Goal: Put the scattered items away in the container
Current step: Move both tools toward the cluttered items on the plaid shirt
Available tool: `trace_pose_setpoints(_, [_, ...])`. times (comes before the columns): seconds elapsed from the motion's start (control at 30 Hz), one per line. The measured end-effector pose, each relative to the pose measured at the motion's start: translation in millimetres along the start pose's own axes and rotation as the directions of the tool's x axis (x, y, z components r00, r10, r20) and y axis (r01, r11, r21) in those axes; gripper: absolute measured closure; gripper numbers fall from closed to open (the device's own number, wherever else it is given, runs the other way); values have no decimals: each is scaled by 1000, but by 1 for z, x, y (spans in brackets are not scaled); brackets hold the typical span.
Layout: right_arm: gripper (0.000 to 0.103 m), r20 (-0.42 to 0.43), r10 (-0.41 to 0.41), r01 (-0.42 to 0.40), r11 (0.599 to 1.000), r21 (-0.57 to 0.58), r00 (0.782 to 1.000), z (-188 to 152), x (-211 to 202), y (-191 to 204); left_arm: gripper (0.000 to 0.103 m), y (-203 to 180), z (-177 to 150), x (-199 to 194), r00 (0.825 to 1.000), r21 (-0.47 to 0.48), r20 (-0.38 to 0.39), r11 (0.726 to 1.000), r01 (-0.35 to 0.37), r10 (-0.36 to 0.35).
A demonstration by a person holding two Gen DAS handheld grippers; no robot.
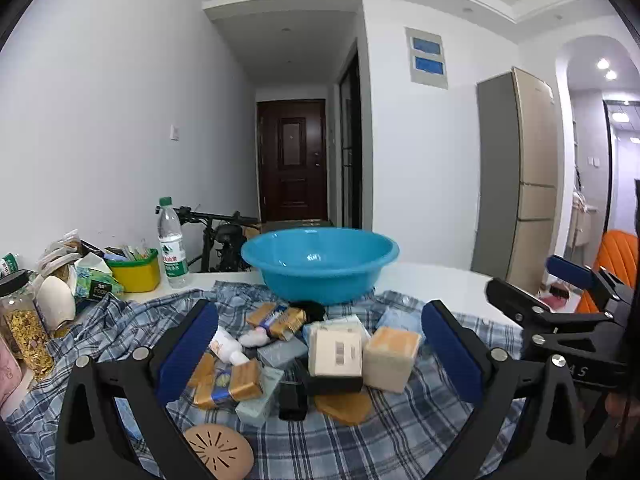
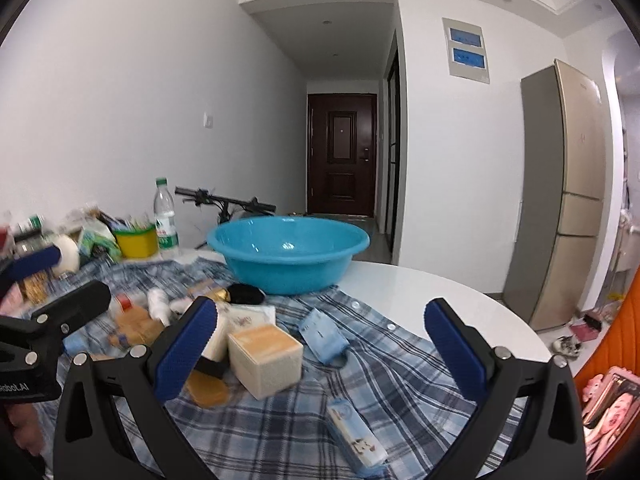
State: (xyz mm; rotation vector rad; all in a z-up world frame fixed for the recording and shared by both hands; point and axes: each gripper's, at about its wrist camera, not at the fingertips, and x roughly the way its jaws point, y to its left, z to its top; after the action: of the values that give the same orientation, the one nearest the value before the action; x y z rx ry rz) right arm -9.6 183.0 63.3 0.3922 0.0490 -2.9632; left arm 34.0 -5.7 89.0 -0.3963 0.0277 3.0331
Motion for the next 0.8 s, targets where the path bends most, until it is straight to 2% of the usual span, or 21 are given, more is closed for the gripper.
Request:
trace_pose_setpoints(0.2, [0,51,-63,64,998,-23,997,13,-13,-1,0,5,24,-8,997,-9,26,997,-73,74])
trace_pose_setpoints(0.37, [0,81,-61,62,998,-16,995,23,-22,-6,0,10,40,-18,997,-31,59,998,-52,54])
trace_pose_setpoints(0.63, [0,92,-77,79,997,-13,993,21,-34,-7,0,8,33,-21,1000,-56,12,998,-16,17])
trace_pose_setpoints(0.8, [0,60,-58,59,998,-11,997,15,-32,-7,0,7,24,-13,998,-55,-34,997,-54,52])
